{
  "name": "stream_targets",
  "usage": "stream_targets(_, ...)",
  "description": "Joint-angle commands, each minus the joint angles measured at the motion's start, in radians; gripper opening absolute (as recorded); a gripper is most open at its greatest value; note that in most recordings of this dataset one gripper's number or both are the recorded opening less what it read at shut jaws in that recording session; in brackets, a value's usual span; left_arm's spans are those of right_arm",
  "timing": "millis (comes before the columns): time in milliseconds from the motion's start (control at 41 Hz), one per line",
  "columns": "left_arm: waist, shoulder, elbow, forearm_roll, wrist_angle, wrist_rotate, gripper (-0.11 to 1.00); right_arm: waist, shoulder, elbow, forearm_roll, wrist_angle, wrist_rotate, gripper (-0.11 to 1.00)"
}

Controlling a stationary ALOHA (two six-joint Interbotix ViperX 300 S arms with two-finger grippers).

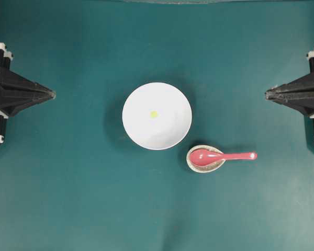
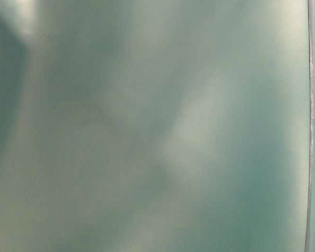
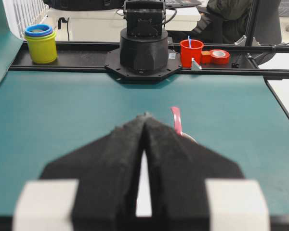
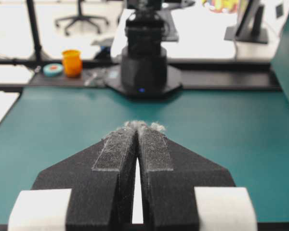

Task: Scoop the yellow hexagonal prism block from the bowl with a spoon using the right arm.
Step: 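Move the right gripper inward toward the pink spoon handle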

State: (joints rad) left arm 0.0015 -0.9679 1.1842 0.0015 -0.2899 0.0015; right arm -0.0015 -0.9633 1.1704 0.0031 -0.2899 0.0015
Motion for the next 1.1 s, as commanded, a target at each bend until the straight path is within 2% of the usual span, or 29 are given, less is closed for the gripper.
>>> stream_targets(0, 0.002, -0.003, -0.021, 0.008, 0.023, -0.008, -0.01, -0.003, 0.015, -0.015, 0.000, 0.002, 0.011, -0.01)
stream_targets(633, 0.000, -0.005, -0.021, 0.008, 0.031, -0.008, 0.00, -0.005, 0.015, -0.028, 0.000, 0.020, 0.011, 0.02)
stream_targets(755, 0.002, -0.003, -0.020, 0.009, 0.032, -0.008, 0.00, -0.005, 0.018, -0.026, 0.002, 0.020, 0.012, 0.20)
stream_targets(901, 0.000, -0.002, -0.020, 0.009, 0.032, -0.008, 0.00, -0.005, 0.020, -0.028, 0.005, 0.023, 0.017, 0.47)
stream_targets(999, 0.002, -0.002, -0.021, 0.009, 0.032, -0.008, 0.00, -0.005, 0.023, -0.026, 0.008, 0.031, 0.021, 0.56)
stream_targets(1072, 0.000, -0.002, -0.021, 0.009, 0.032, -0.008, 0.00, -0.005, 0.028, -0.026, 0.011, 0.040, 0.021, 0.55)
